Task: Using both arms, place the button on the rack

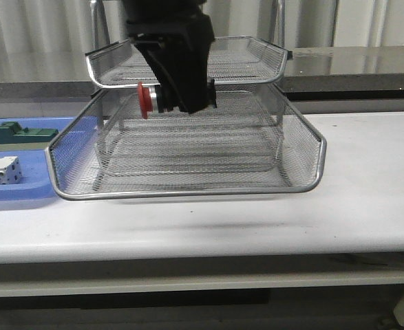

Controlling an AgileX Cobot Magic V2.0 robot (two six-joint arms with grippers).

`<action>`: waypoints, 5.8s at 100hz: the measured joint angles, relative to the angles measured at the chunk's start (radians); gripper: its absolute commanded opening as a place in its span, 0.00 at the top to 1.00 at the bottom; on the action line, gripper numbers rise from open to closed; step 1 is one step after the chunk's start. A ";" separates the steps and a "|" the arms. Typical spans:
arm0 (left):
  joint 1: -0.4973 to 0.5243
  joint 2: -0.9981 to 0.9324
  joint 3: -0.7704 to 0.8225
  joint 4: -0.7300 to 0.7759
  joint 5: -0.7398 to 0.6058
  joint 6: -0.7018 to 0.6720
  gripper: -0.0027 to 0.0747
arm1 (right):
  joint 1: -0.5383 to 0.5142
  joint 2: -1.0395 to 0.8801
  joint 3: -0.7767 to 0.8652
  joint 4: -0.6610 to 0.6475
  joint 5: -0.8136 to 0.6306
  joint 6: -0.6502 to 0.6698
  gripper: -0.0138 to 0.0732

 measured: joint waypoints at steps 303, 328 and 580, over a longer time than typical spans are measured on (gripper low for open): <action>0.689 -1.300 1.131 -0.214 -0.610 -0.077 0.29 | 0.000 0.000 0.000 0.000 0.000 0.000 0.92; 0.690 -1.518 1.351 -0.221 -0.796 -0.078 0.29 | 0.000 0.000 0.000 0.000 0.000 0.000 0.92; 0.691 -1.623 1.568 -0.232 -1.140 -0.078 0.96 | 0.022 0.309 -0.002 0.336 -0.160 -0.063 0.92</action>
